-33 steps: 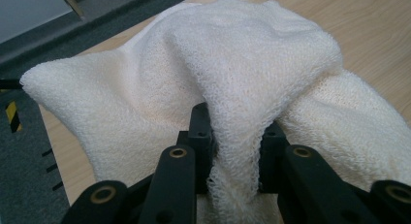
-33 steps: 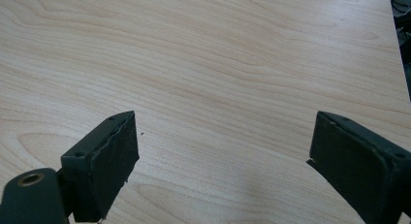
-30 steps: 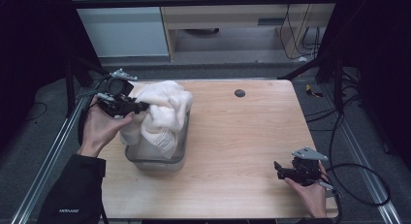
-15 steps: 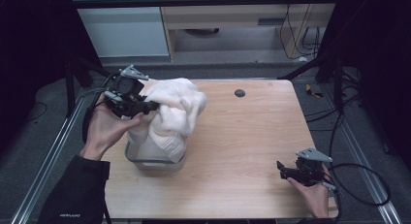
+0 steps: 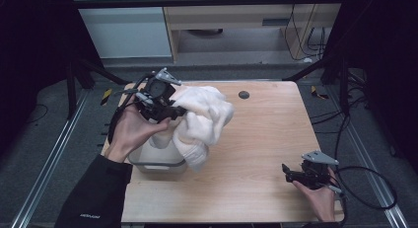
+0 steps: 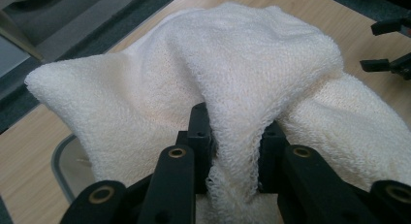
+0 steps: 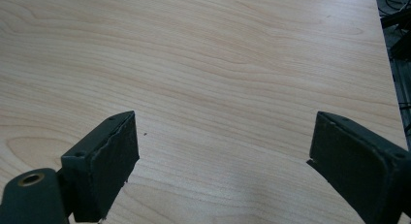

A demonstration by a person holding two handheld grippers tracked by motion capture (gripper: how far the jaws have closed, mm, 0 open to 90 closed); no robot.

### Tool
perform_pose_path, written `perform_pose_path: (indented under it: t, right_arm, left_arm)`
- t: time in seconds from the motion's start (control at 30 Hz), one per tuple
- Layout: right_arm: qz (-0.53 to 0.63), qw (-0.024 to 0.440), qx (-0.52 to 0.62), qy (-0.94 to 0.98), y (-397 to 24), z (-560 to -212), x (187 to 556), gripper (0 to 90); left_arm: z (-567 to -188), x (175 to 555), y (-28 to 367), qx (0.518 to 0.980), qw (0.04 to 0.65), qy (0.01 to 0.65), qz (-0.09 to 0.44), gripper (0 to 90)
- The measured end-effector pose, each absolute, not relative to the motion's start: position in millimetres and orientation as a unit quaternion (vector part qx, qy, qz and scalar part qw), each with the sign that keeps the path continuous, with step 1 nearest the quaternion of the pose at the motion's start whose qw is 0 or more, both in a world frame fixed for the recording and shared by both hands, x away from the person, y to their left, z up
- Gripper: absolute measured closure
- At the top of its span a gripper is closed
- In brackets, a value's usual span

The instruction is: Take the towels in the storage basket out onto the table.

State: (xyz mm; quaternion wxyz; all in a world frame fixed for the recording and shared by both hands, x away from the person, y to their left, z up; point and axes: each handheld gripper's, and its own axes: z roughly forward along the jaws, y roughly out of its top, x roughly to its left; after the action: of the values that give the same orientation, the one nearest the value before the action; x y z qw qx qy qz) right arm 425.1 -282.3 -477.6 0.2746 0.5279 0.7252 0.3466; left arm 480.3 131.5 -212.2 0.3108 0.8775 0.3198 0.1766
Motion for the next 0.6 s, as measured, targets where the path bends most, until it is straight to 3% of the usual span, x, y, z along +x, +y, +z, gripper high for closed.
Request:
perform_pose_path:
  t: [0.6]
  right_arm:
    - [0.345,0.280,0.526,0.725,-285,-478,426,10.1]
  left_arm:
    - [-234,490,73,0.897,0.296,0.285,0.161,73.9]
